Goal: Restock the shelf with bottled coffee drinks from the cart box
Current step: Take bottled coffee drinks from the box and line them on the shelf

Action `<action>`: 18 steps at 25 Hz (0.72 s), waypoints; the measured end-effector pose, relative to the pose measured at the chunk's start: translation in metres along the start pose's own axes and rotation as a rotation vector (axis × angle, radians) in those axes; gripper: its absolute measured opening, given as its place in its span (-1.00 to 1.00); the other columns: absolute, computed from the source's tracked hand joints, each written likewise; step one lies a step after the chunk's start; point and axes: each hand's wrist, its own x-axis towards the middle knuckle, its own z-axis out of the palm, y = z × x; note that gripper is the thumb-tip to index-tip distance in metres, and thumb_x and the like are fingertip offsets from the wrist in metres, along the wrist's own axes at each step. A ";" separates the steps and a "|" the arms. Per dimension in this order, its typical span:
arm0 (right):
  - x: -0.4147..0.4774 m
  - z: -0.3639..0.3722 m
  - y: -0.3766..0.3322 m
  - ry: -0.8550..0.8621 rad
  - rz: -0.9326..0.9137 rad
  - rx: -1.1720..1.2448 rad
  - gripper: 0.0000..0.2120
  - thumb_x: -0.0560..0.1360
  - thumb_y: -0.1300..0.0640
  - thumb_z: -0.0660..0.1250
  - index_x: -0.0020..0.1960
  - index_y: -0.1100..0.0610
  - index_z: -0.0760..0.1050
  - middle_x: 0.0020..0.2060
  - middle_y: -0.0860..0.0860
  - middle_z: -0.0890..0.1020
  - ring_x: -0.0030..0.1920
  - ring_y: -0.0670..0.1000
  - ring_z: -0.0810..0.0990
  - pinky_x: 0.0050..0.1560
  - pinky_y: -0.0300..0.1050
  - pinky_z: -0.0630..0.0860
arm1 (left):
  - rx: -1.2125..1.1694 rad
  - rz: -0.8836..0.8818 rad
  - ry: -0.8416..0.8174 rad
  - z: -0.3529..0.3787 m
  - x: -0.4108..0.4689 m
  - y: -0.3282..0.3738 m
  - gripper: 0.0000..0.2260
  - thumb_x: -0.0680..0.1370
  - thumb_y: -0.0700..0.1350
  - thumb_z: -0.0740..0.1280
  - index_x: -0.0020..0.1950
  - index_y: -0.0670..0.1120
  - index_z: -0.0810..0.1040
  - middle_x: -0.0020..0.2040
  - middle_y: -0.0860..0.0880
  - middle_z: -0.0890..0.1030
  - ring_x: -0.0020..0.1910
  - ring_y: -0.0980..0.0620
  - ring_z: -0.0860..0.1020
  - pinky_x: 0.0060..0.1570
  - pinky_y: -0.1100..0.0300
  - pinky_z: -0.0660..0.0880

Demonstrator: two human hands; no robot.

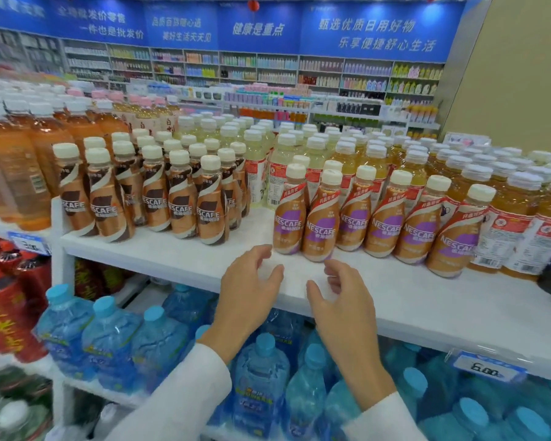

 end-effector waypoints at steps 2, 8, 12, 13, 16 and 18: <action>-0.021 -0.001 -0.001 -0.023 -0.044 0.071 -0.64 0.57 0.05 0.39 0.34 -0.04 0.45 0.20 -0.21 0.53 0.19 -0.20 0.49 0.22 -0.32 0.37 | -0.060 0.015 0.050 -0.007 -0.031 -0.002 -0.69 0.59 0.01 0.37 0.33 0.07 0.54 0.24 0.17 0.58 0.25 0.15 0.49 0.31 0.14 0.42; -0.111 0.020 -0.015 -0.151 -0.004 0.334 -0.74 0.53 0.08 0.43 0.19 -0.14 0.56 0.11 -0.29 0.62 0.19 -0.25 0.55 0.15 -0.43 0.44 | -0.239 -0.218 0.133 -0.056 -0.140 -0.045 -0.74 0.57 0.06 0.38 0.25 0.20 0.58 0.21 0.31 0.59 0.18 0.26 0.55 0.21 0.20 0.50; -0.195 0.085 -0.016 -0.384 0.079 0.369 -0.73 0.49 0.12 0.48 0.13 -0.14 0.59 0.08 -0.24 0.65 0.10 -0.22 0.60 0.08 -0.43 0.46 | -0.292 -0.466 0.233 -0.116 -0.229 -0.107 -0.76 0.57 0.09 0.36 0.25 0.20 0.59 0.20 0.31 0.60 0.19 0.29 0.56 0.23 0.21 0.51; -0.216 0.105 -0.018 -0.452 0.102 0.360 -0.74 0.49 0.12 0.49 0.12 -0.13 0.59 0.08 -0.23 0.65 0.09 -0.18 0.62 0.07 -0.40 0.47 | -0.305 -0.526 0.270 -0.134 -0.252 -0.121 -0.76 0.58 0.07 0.36 0.25 0.18 0.59 0.20 0.29 0.61 0.17 0.31 0.57 0.22 0.25 0.52; -0.291 0.167 -0.040 -0.712 0.167 0.323 -0.74 0.48 0.18 0.50 0.05 -0.13 0.59 -0.03 -0.22 0.68 0.02 -0.15 0.64 0.00 -0.33 0.52 | -0.329 -0.669 0.426 -0.196 -0.331 -0.168 -0.81 0.60 -0.07 0.37 0.18 0.16 0.60 0.15 0.25 0.65 0.08 0.38 0.58 0.04 0.49 0.48; -0.340 0.200 -0.057 -0.846 0.161 0.270 -0.67 0.45 0.21 0.53 -0.03 -0.21 0.58 -0.11 -0.17 0.71 -0.05 -0.16 0.66 -0.02 -0.30 0.56 | -0.313 -0.760 0.564 -0.232 -0.383 -0.195 -0.79 0.59 -0.17 0.39 0.10 0.15 0.61 0.11 0.15 0.70 0.03 0.34 0.62 -0.02 0.50 0.47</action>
